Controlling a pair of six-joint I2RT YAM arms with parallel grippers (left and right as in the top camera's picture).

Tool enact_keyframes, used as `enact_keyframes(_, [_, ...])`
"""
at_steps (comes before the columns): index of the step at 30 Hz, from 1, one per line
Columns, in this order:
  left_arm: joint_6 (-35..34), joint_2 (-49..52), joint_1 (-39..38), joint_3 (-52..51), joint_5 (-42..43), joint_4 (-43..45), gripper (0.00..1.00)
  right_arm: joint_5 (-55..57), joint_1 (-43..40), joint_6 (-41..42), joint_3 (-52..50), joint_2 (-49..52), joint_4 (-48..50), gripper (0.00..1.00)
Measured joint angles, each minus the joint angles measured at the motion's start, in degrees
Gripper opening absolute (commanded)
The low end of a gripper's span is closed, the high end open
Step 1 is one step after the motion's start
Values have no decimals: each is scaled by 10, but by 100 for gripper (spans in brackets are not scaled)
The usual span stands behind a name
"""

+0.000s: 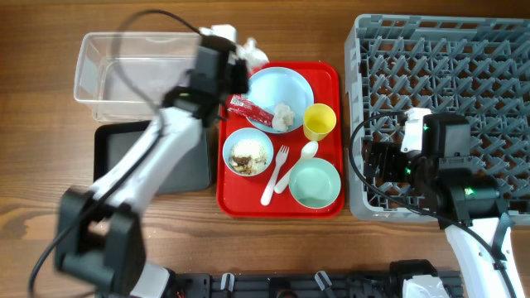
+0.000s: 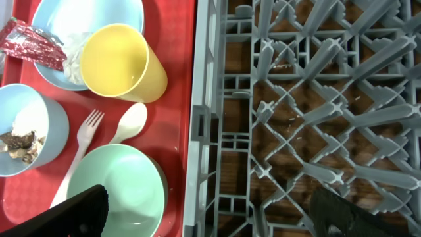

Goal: Sort waste into correct bins and load items into the dishwasher rack
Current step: 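Grasp the white tissue on the plate with the left gripper, then drop the tissue into the clear plastic bin with the left gripper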

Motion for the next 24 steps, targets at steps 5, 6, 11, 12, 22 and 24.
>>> enact_keyframes(5, [0, -65, 117, 8, -11, -62, 26, 0, 0, 0, 0, 0, 0, 100])
enact_keyframes(6, [-2, -62, 136, 8, -14, -81, 44, 0, 0, 0, 0, 0, 0, 100])
enact_keyframes(11, [-2, -51, 161, 8, 1, -103, 70, 0, 0, 0, 0, 0, 0, 100])
enact_keyframes(12, [-2, -51, 150, 8, 25, -107, 72, 0, 0, 0, 0, 0, 0, 100])
enact_keyframes(22, [-141, 11, 5, 8, 115, -230, 86, 0, 0, 0, 0, 0, 0, 100])
enact_keyframes(24, [-177, 50, 4, 8, 116, -221, 86, 0, 0, 0, 0, 0, 0, 100])
